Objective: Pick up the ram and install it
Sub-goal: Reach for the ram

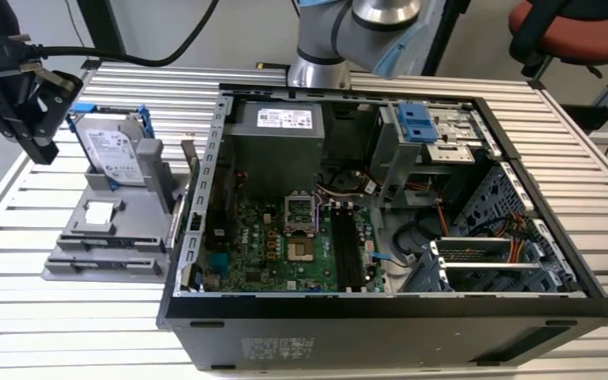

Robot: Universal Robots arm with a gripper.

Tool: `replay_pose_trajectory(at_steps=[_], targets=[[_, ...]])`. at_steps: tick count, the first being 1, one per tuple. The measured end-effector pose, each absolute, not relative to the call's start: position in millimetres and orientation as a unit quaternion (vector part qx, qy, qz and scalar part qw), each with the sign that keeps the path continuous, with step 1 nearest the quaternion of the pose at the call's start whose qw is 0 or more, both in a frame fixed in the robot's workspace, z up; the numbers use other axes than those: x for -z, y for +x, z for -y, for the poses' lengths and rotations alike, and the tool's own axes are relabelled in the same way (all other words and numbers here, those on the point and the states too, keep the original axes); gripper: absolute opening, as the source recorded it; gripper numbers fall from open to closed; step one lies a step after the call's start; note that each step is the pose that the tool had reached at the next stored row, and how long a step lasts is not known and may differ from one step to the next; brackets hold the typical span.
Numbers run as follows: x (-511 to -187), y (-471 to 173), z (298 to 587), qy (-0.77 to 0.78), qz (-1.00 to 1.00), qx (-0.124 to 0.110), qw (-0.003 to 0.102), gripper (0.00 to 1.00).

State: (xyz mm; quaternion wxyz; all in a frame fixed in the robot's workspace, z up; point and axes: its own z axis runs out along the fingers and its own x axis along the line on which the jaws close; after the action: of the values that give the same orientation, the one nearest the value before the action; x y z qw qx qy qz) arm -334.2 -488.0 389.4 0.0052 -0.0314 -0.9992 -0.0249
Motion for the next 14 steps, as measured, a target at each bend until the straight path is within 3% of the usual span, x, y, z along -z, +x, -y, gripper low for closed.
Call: replay_pose_trajectory(at_steps=[14], targets=[[-389.5,-334.2,488.0,-0.031,0.999,0.033,0.002,0.0]])
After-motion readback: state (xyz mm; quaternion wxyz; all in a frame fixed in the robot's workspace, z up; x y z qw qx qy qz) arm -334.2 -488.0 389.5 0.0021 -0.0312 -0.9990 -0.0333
